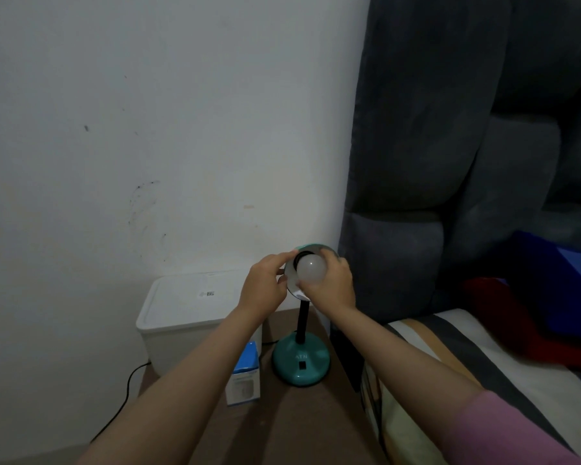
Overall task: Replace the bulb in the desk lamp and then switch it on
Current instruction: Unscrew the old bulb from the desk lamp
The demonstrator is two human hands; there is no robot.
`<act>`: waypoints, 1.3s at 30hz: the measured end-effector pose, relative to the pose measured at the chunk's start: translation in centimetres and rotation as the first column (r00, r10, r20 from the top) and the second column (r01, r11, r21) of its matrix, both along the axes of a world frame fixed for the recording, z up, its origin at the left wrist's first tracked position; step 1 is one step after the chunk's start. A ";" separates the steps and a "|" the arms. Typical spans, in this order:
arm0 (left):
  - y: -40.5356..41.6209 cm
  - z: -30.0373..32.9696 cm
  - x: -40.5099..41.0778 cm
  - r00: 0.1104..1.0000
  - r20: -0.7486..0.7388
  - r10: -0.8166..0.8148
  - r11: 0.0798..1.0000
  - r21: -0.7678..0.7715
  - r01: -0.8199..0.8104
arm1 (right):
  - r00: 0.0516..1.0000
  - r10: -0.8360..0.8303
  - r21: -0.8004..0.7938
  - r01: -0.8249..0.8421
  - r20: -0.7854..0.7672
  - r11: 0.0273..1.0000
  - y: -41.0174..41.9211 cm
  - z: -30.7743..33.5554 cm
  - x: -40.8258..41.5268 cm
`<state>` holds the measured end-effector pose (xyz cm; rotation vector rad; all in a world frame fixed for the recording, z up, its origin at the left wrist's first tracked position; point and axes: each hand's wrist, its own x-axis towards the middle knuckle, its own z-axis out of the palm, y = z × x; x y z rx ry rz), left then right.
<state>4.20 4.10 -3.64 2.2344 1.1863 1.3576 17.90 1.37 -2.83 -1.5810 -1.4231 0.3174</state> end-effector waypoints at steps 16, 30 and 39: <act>-0.2 0.1 0.2 1.000 -0.005 0.008 1.000 0.002 -0.008 | 0.999 -0.042 -0.037 0.041 -0.025 0.998 0.2 0.9 0.3; -0.2 -0.1 0.1 1.000 -0.004 0.012 1.000 0.002 -0.012 | 0.978 -0.146 -0.122 0.129 -0.149 0.984 0.2 -0.2 -1.2; -0.2 0.0 0.0 1.000 0.001 0.019 1.000 -0.010 -0.019 | 0.984 -0.080 -0.062 0.071 -0.159 0.996 0.2 0.0 -1.4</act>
